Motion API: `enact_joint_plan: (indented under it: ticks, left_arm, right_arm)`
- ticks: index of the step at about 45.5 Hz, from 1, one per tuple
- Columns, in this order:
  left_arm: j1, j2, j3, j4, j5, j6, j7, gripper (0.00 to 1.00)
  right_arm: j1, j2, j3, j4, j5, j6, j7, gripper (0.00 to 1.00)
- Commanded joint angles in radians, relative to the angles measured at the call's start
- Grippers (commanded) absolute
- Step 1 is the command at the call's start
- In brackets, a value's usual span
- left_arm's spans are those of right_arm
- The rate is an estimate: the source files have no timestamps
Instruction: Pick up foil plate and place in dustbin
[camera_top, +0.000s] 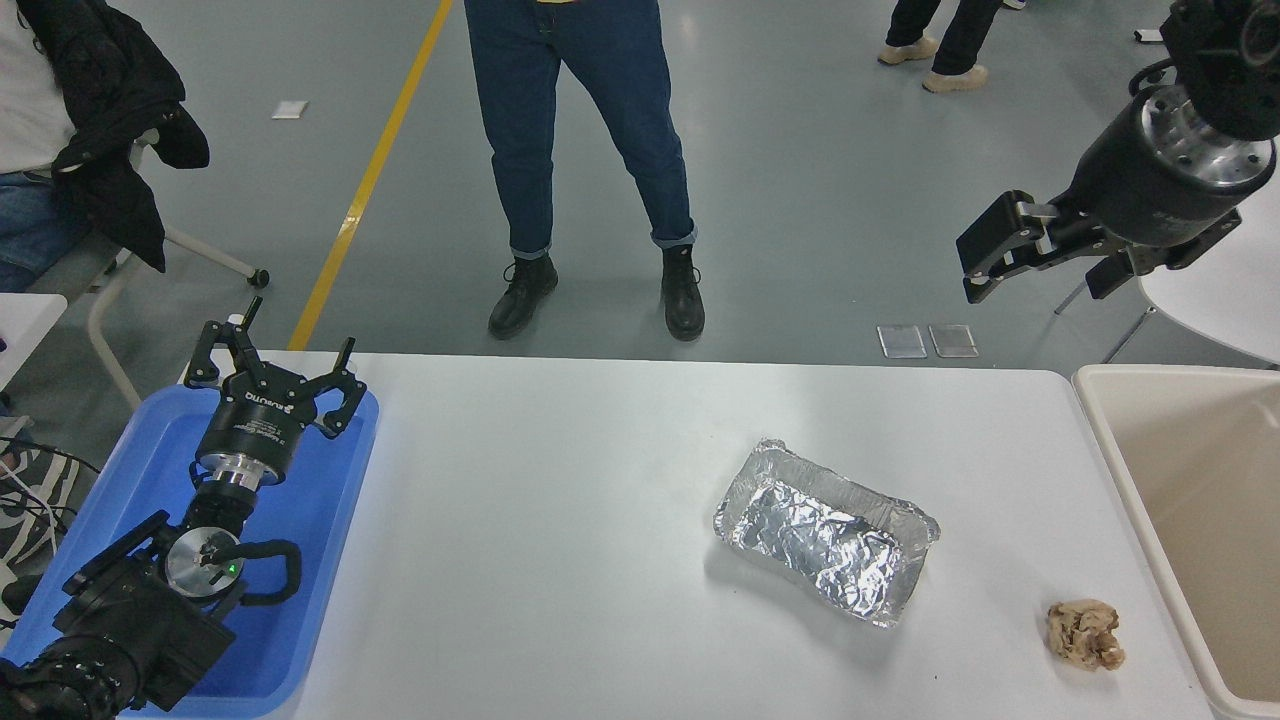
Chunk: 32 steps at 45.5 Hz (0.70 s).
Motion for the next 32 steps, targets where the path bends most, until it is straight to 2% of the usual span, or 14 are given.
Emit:
enact_joint_plan:
  ticks: [1,32]
  left_arm:
    - [0.0,0.0,0.0,0.0,0.003,0.0,-0.001,1.0]
    - [0.001,0.001,0.0,0.0,0.003,0.0,-0.001,1.0]
  right_arm:
    - [0.002,-0.003,0.002,0.0,0.0,0.0,0.0,1.0]
    - [-0.006,-0.004,0.028,0.0,0.0,0.0,0.0,1.0]
